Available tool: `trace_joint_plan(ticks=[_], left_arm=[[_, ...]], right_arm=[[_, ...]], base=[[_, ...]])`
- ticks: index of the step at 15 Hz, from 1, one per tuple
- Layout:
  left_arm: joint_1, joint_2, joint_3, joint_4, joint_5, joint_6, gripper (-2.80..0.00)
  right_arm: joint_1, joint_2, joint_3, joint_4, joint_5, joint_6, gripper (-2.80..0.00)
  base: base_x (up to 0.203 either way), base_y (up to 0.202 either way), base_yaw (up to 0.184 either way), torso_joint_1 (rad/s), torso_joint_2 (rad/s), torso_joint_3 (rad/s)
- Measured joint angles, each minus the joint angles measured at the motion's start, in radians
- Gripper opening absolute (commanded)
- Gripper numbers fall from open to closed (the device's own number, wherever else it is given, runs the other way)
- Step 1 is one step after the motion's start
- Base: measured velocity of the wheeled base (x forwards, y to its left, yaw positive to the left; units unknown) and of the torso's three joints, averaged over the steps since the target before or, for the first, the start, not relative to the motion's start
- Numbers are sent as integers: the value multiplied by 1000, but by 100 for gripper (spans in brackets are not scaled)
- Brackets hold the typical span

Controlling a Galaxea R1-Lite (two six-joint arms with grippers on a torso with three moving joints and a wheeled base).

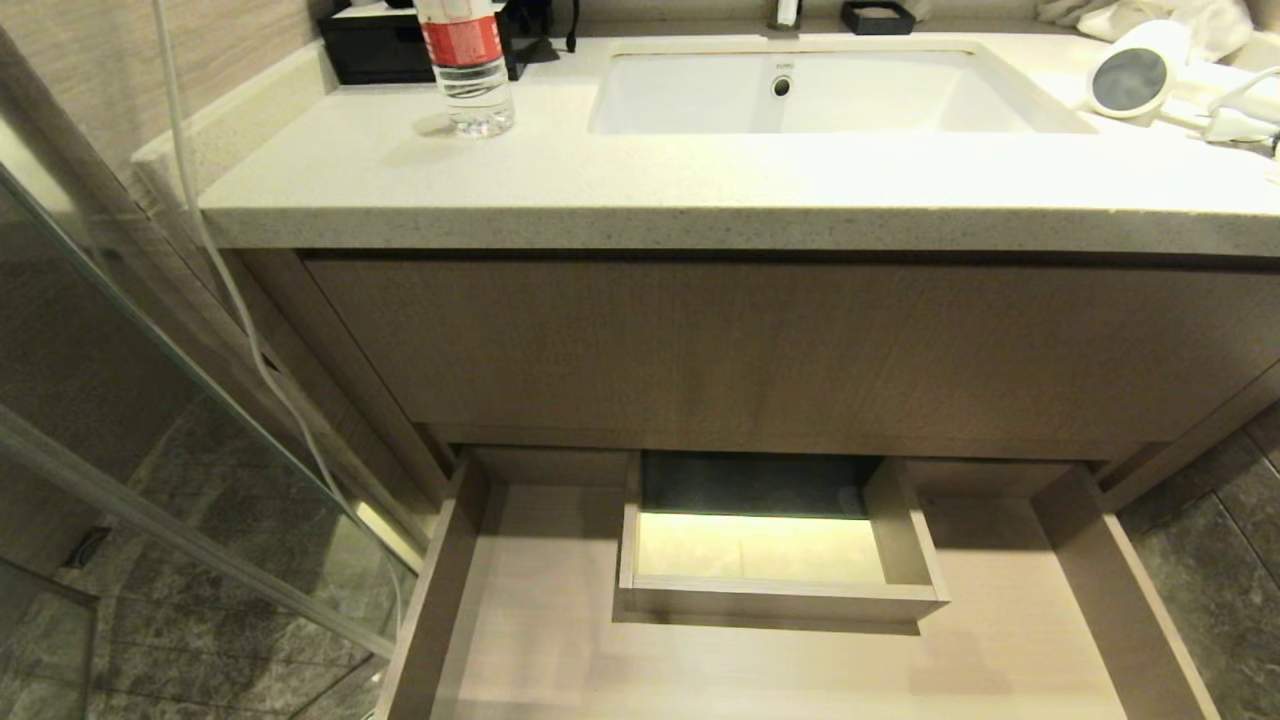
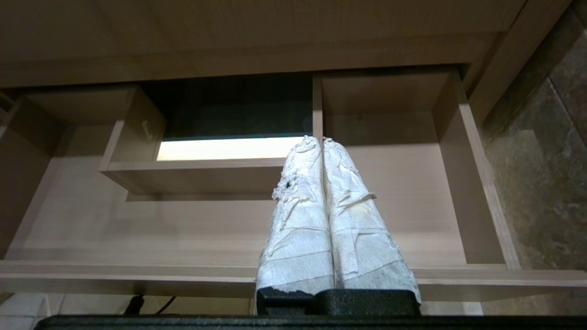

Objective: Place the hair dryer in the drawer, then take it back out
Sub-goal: Pick up the hairdryer

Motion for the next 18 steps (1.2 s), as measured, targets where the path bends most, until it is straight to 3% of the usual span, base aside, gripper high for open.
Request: trace_joint_plan(ticks=[18], left_arm=[[0, 0, 0, 0, 0, 0, -280]], right_arm=[[0, 0, 0, -1, -1, -2, -280]], base=[[0, 0, 0, 219, -536, -316]])
